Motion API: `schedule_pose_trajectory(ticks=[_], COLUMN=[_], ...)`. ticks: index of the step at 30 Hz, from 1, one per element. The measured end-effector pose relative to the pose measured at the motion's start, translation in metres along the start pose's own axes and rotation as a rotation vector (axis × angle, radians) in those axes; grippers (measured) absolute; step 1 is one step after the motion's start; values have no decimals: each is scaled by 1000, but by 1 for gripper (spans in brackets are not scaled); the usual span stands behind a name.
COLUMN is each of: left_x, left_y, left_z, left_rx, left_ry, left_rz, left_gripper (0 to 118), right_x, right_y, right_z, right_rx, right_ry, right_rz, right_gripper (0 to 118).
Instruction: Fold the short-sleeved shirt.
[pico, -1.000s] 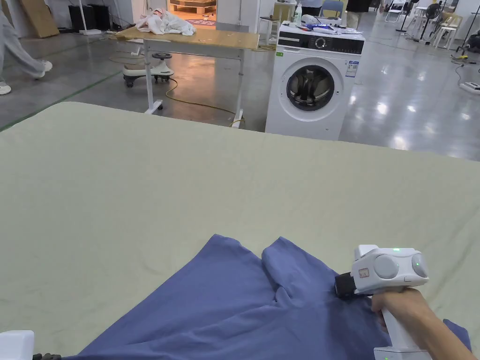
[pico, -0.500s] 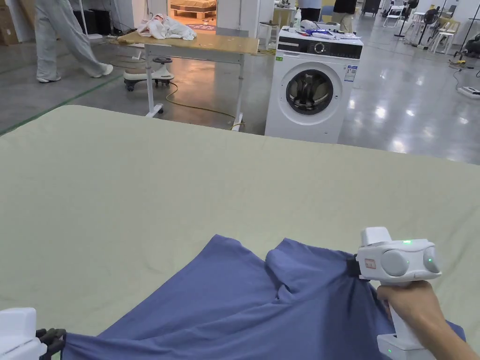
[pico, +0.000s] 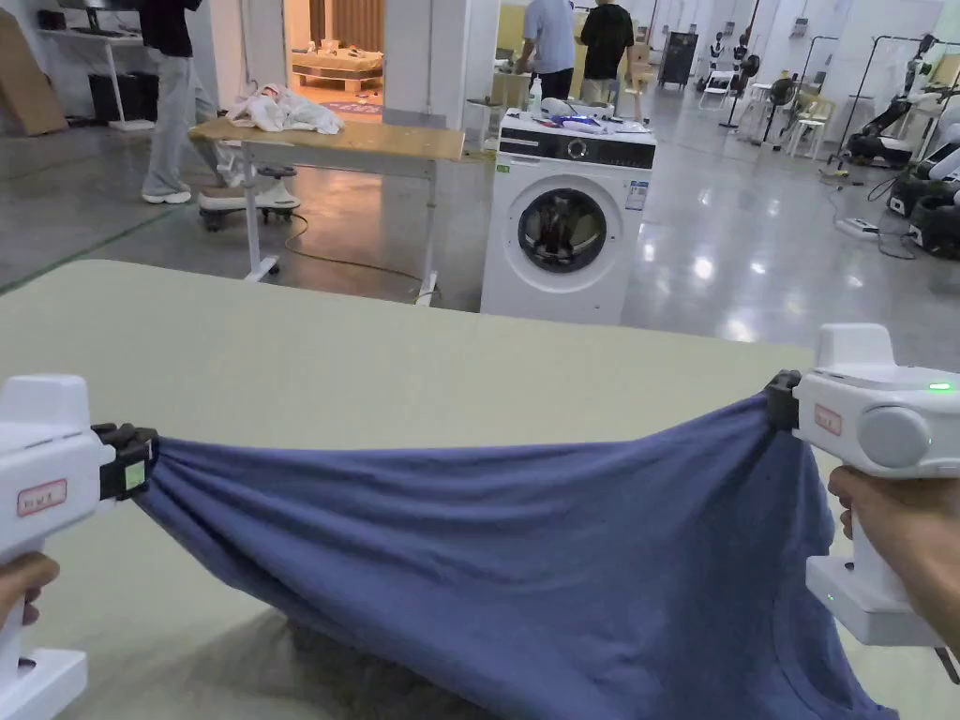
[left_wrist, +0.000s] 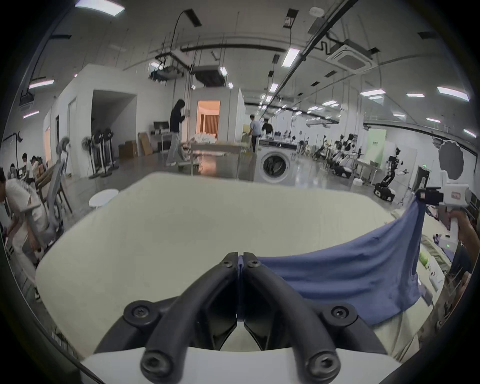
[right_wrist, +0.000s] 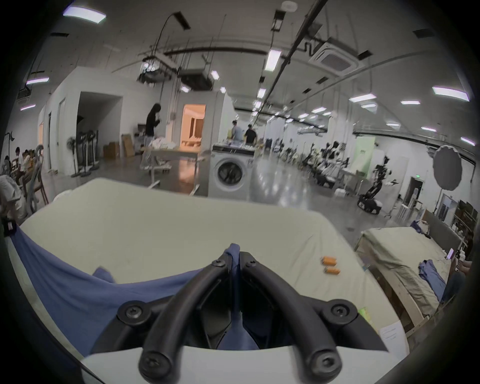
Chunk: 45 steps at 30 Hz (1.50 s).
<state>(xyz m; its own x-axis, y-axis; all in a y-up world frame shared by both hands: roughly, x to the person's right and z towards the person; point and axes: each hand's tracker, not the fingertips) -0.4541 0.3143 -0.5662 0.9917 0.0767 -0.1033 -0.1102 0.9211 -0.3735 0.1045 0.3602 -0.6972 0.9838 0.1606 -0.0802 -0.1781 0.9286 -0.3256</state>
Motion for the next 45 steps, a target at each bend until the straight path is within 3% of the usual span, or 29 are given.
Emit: schedule_pose_trajectory(ticks=[10, 20, 36, 45], left_x=[42, 49, 54, 60], left_y=[155, 250, 344, 332], left_z=[-27, -68, -122, -134], left_rx=[145, 158, 227, 274], left_ry=[-66, -64, 16, 41], left_rz=[-59, -111, -159, -149], left_gripper=[0, 0, 0, 0], right_x=[53, 81, 88, 88], right_y=[84, 169, 260, 251], right_z=[34, 14, -45, -54], right_rx=[138, 201, 301, 349], right_ry=[-119, -169, -189, -207], right_rz=[-60, -23, -51, -30], right_gripper=[4, 4, 4, 4])
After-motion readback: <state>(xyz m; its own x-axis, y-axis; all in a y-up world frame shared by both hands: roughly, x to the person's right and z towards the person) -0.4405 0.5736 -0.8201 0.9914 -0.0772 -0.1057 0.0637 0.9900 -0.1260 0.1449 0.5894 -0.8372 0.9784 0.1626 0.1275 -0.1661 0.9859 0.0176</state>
